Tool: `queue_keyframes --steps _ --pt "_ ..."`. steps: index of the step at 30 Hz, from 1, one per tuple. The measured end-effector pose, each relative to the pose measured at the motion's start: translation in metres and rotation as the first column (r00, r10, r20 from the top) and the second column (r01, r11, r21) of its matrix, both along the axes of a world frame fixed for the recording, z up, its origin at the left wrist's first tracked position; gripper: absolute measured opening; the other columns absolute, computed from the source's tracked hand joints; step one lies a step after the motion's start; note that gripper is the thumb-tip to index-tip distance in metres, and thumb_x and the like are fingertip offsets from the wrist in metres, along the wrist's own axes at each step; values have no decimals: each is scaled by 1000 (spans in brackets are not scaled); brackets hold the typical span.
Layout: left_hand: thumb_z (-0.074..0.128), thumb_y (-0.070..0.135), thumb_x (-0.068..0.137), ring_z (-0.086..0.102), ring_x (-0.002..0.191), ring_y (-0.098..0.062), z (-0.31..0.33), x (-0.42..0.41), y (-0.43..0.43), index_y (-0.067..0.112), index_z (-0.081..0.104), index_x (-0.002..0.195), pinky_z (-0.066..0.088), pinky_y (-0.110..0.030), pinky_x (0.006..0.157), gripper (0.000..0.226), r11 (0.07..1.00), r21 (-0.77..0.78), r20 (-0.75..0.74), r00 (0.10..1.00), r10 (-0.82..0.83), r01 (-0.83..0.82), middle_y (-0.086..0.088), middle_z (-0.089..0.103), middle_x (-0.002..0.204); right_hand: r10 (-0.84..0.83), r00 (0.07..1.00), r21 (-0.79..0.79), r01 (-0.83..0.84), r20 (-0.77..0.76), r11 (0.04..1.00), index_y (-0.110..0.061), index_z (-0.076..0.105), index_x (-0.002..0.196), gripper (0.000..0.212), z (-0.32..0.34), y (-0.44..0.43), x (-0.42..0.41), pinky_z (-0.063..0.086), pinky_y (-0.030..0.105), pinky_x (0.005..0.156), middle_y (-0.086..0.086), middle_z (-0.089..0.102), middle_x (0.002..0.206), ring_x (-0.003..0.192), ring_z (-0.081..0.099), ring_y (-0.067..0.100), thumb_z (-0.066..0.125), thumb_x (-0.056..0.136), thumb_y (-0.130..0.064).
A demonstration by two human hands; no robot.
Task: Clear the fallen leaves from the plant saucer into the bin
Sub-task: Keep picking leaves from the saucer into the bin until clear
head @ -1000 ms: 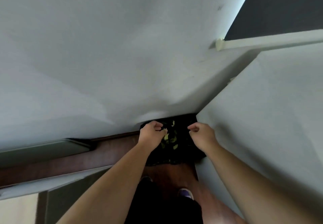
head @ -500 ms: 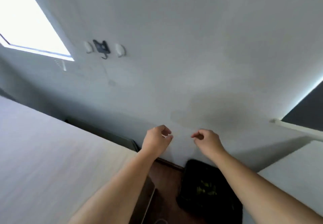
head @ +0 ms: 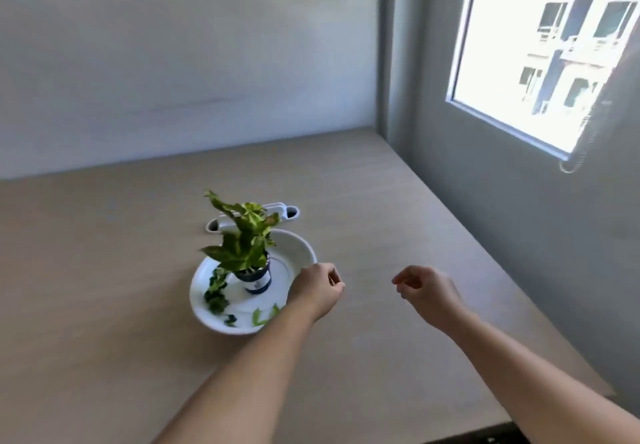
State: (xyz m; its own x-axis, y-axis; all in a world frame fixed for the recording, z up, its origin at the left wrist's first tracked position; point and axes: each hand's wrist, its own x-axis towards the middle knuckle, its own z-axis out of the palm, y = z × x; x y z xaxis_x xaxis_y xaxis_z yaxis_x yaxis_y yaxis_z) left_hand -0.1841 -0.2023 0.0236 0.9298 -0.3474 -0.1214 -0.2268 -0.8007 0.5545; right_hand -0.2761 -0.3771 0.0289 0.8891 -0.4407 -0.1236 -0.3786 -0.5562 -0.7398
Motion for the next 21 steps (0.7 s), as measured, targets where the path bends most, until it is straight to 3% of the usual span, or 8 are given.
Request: queue_keyframes --steps 3,7,9,10,12,15,18,21 --pt "59 23 82 65 91 -25 -15 31 83 16 68 83 52 -31 77 11 993 53 -28 994 106 -104 -7 72 92 122 992 7 -122 -5 992 -20 71 77 18 -13 68 50 45 20 58 3 65 72 68 59 19 60 81 -6" --pt "55 14 80 64 89 -21 -39 68 164 22 60 72 49 -27 72 12 978 106 -79 979 187 -178 -2 72 92 287 952 -43 -293 -106 955 -15 71 91 18 -34 139 105 48 23 65 0 64 82 77 61 19 56 82 -10" --pt "58 10 78 63 86 -22 -51 84 188 21 58 76 44 -23 68 11 978 121 -121 976 184 -169 -4 71 95 329 925 -64 -346 -189 936 -16 69 98 20 -45 163 127 51 27 70 -3 62 86 80 61 19 55 84 -12" --pt "62 10 78 62 87 -23 -59 91 196 18 60 84 41 -22 68 10 982 137 -147 977 153 -133 -6 68 97 343 913 -78 -367 -222 927 -16 68 100 21 -51 171 136 52 28 71 -2 62 90 81 60 18 55 84 -12" --pt "68 18 78 59 97 -24 -72 102 202 17 60 106 40 -23 73 30 981 192 -189 981 37 0 -5 60 105 368 886 -115 -412 -282 904 -17 66 105 22 -63 179 148 53 30 75 1 64 101 85 60 19 56 85 -13" --pt "68 34 80 57 106 -21 -86 111 195 34 52 124 45 -29 84 46 952 240 -242 961 -132 191 -1 51 119 372 841 -185 -468 -392 864 -20 63 107 24 -79 185 161 55 32 77 3 65 108 92 62 22 62 83 -24" --pt "60 34 85 55 110 -25 -96 113 180 40 53 121 48 -34 85 37 915 256 -262 933 -246 313 -3 49 122 367 800 -229 -515 -475 826 -18 62 105 29 -91 190 167 49 30 69 3 64 105 94 62 25 66 79 -32" --pt "63 34 83 58 104 -28 -103 115 171 33 61 102 51 -37 80 19 890 322 -181 944 -276 322 -5 54 111 394 754 -271 -587 -526 763 -12 61 100 24 -98 194 173 48 33 68 9 62 104 92 61 29 64 78 -21"
